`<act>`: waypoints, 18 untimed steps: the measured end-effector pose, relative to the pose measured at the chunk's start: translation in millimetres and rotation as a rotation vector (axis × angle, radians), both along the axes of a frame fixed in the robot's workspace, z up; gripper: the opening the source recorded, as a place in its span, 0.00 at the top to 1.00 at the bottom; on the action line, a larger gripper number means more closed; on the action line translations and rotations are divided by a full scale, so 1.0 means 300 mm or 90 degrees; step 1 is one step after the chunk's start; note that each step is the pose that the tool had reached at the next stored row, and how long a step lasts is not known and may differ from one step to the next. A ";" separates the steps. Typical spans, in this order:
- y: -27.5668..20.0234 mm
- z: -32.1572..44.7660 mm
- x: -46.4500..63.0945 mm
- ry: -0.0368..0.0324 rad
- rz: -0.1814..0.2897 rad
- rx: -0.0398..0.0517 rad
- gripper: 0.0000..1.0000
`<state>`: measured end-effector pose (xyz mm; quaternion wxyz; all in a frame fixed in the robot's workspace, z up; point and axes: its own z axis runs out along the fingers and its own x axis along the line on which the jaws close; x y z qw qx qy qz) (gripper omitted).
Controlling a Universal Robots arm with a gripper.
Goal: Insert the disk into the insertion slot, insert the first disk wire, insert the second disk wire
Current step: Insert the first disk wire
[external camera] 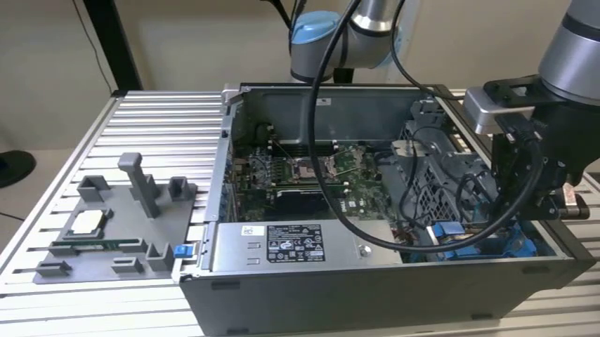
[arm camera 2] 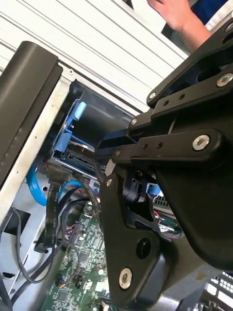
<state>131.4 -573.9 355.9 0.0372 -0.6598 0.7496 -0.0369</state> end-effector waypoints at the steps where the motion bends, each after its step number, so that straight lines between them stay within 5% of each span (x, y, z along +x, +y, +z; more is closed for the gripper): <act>1: 0.000 0.000 0.000 0.0000 0.000 0.0000 1.00; 12: -0.001 0.000 0.000 0.0000 0.000 0.0001 1.00; 18: -0.001 -0.003 0.009 0.0000 0.006 0.0208 1.00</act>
